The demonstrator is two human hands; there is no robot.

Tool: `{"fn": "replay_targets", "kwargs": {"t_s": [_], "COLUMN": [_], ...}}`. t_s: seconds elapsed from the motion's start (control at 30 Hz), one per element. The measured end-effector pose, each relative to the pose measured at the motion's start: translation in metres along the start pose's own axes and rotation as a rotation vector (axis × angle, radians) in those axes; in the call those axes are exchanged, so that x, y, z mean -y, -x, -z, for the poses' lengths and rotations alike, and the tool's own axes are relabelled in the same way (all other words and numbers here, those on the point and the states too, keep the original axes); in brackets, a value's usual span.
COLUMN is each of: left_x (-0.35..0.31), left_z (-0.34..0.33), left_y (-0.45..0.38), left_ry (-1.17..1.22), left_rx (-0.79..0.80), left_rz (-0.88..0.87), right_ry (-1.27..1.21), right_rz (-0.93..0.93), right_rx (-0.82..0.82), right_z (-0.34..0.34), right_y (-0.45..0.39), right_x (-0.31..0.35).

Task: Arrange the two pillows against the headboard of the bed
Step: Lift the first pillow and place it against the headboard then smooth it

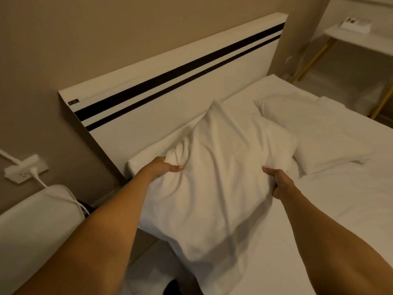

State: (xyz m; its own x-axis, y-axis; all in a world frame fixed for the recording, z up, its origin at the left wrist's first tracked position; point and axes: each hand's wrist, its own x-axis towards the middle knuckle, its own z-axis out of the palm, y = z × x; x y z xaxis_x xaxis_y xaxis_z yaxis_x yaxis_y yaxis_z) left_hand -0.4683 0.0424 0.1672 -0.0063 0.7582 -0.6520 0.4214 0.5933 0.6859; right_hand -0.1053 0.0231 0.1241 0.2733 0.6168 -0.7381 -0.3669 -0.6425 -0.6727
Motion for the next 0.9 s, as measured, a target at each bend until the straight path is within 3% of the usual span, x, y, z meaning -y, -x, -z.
{"fn": "replay_targets", "kwargs": {"t_s": [0.23, 0.5, 0.9], "left_x": [-0.009, -0.021, -0.050], "left_z": [0.072, 0.105, 0.116], "left_y": [-0.054, -0.123, -0.299], "left_ry": [-0.017, -0.048, -0.051], "left_rx": [-0.023, -0.029, -0.016], "left_rz": [-0.034, -0.068, -0.018], "right_ry": [-0.040, -0.088, -0.099], "right_rz": [0.016, -0.025, -0.082], "right_rx": [-0.010, -0.051, -0.057], "right_z": [-0.081, -0.135, -0.192], "right_y": [-0.028, -0.076, -0.244], "right_x": [0.004, 0.003, 0.027]}}
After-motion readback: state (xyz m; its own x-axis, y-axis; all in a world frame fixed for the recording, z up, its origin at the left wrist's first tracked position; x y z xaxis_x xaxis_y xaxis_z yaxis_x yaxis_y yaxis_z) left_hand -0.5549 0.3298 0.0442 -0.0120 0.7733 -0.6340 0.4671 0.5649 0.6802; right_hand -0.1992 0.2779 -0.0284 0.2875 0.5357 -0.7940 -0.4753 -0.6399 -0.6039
